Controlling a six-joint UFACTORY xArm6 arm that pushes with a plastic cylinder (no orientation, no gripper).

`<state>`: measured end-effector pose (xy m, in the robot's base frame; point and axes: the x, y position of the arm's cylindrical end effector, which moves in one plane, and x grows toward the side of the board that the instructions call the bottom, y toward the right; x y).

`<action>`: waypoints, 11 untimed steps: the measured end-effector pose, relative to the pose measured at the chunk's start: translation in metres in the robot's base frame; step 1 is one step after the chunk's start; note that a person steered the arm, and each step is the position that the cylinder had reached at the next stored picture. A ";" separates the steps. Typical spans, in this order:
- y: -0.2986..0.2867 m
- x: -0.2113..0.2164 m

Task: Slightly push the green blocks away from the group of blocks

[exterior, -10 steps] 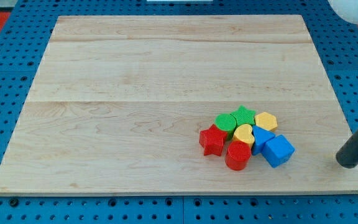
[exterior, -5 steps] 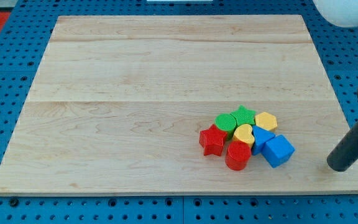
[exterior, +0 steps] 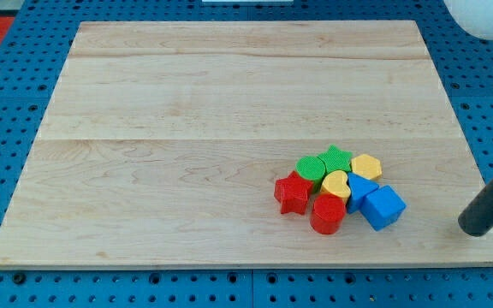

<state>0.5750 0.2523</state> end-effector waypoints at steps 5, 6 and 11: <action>-0.077 -0.088; -0.103 -0.089; -0.210 -0.101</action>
